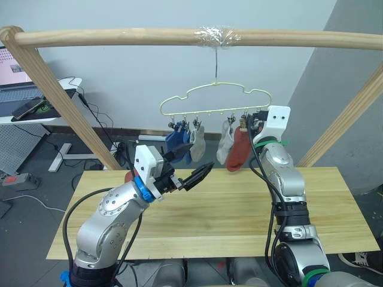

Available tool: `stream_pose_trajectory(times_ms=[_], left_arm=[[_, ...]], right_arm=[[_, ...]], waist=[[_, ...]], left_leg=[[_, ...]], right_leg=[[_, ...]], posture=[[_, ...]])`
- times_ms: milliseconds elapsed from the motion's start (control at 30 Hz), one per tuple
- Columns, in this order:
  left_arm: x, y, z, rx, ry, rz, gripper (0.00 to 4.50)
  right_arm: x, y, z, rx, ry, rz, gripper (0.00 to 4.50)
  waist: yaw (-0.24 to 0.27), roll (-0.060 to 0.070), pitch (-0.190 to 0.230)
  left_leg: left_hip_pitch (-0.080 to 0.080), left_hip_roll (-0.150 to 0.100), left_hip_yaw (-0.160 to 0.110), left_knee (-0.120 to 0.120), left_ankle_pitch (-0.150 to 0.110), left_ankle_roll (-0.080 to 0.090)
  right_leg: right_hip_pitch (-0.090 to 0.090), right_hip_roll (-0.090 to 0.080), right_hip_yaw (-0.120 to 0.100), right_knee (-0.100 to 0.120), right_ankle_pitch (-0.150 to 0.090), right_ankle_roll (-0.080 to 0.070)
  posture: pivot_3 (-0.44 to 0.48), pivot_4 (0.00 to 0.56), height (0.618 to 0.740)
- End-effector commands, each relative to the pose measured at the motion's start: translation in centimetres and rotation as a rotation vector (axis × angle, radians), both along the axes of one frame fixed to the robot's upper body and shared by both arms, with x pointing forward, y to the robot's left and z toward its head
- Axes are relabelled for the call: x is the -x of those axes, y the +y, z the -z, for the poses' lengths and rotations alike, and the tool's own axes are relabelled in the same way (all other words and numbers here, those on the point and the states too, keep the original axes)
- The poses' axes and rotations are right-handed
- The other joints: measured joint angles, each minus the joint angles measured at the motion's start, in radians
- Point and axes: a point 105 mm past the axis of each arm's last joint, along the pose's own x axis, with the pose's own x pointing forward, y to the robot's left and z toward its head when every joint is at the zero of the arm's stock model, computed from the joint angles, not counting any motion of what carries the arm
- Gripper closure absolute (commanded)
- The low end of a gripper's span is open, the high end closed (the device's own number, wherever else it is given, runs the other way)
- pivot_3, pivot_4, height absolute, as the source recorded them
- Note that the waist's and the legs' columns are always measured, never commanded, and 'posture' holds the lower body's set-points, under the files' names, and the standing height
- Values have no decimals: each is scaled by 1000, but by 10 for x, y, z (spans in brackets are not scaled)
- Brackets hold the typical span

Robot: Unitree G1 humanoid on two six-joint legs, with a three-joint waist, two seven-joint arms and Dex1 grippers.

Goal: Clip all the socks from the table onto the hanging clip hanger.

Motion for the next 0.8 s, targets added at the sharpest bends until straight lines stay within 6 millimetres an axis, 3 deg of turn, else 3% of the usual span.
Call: stream_pose_trajectory(times_ms=[33, 133, 367, 500, 800], left_arm=[[6, -4, -11, 5, -53, 24, 0], [6, -5, -12, 6, -52, 26, 0], [6, -8, -10, 11, -46, 32, 0], [-1, -4, 0, -9, -12, -17, 0], [-35, 42, 62, -155, 153, -292, 0]], right_arm=[[-1, 4, -21, -9, -79, -5, 2102], [-1, 4, -21, -11, -81, -6, 2480], [-1, 2, -23, -11, -89, -12, 4446], [1, -5, -26, 18, -71, -50, 4479], [14, -12, -29, 238, 178, -379, 4479]], waist=[[0, 0, 0], [0, 0, 0], [0, 0, 0], [1, 0, 0], [-2, 1, 1]], left_leg=[[0, 0, 0, 0, 0, 0], [0, 0, 0, 0, 0, 0], [0, 0, 0, 0, 0, 0], [0, 0, 0, 0, 0, 0], [0, 0, 0, 0, 0, 0]], right_leg=[[0, 0, 0, 0, 0, 0], [0, 0, 0, 0, 0, 0], [0, 0, 0, 0, 0, 0], [0, 0, 0, 0, 0, 0], [0, 0, -1, -1, 0, 0]], posture=[[1, 119, 740], [1, 122, 740], [-5, 126, 740], [-15, 130, 740], [-74, 137, 740]])
